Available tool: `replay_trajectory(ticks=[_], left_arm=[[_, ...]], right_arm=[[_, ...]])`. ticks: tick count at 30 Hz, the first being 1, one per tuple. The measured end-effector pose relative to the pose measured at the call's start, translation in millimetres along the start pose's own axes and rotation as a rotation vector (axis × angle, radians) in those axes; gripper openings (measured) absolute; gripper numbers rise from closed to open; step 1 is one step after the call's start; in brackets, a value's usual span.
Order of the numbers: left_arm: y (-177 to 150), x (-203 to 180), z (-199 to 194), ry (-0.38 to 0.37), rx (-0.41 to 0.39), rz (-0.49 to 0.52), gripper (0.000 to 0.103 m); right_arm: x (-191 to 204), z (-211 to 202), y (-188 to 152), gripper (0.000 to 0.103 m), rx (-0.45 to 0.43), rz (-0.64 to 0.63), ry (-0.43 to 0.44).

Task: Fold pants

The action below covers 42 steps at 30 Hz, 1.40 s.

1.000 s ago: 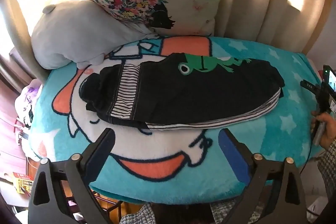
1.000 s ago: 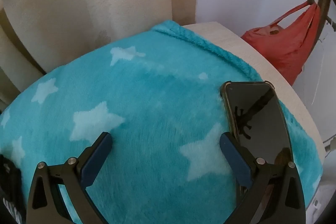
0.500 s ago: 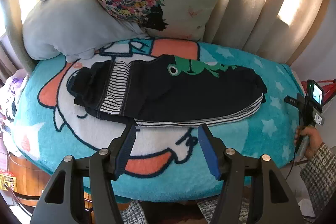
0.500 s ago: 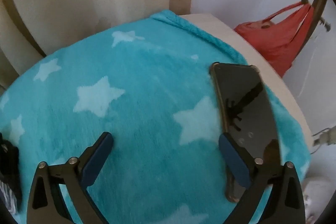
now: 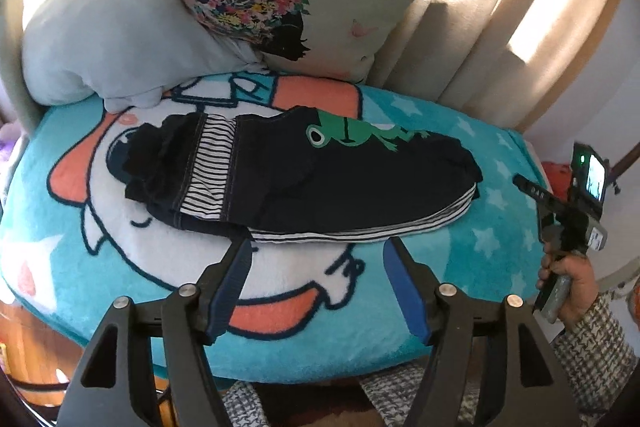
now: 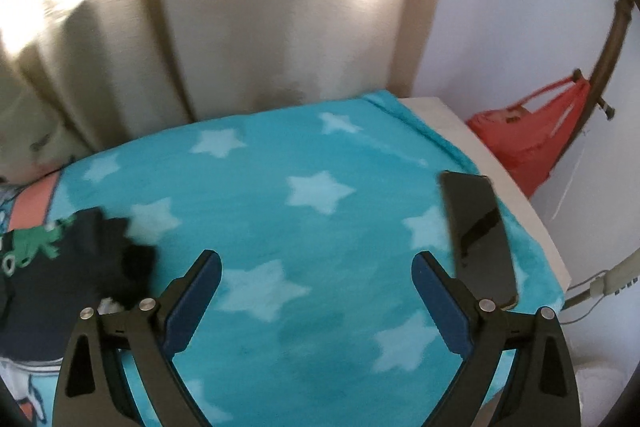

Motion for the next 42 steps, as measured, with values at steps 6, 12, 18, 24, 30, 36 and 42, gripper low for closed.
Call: replay_trajectory(ticks=[6, 12, 18, 24, 30, 36, 42], left_arm=[[-1.6, 71.9, -3.3, -0.008, -0.028, -0.201, 0.067], [-25.0, 157.3, 15.6, -0.002, 0.007, -0.417, 0.067], [-19.8, 192.3, 47.6, -0.024, 0.034, -0.459, 0.067], [6.2, 185.5, 88.0, -0.038, 0.077, -0.369, 0.067], [15.2, 166.5, 126.9, 0.061, 0.175, -0.254, 0.067], [19.2, 151.7, 116.1, 0.034, 0.189, -0.233, 0.017], [12.7, 150.0, 79.9, -0.037, 0.146, -0.322, 0.017]], right_arm=[[35.1, -7.8, -9.4, 0.098, 0.100, 0.032, 0.186], [62.6, -10.0, -23.4, 0.098, 0.206, 0.066, 0.357], [72.2, 2.8, -24.7, 0.098, 0.247, 0.092, 0.344], [83.8, 22.6, -33.0, 0.098, 0.321, 0.088, 0.374], [106.9, 33.9, -49.9, 0.087, 0.370, 0.069, 0.390], [110.2, 26.3, -42.5, 0.017, 0.419, 0.098, 0.439], [87.4, -5.0, -27.1, 0.016, 0.406, 0.131, 0.509]])
Point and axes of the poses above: each gripper's, at about its wrist camera, not at the fingertips, and z roughly the way its jaws point, x to its left, y to its top, the point moved 4 cm from there along z, roughly the way its jaws point, and after that the axes turned 13 degrees about z, right-handed, at the moved point
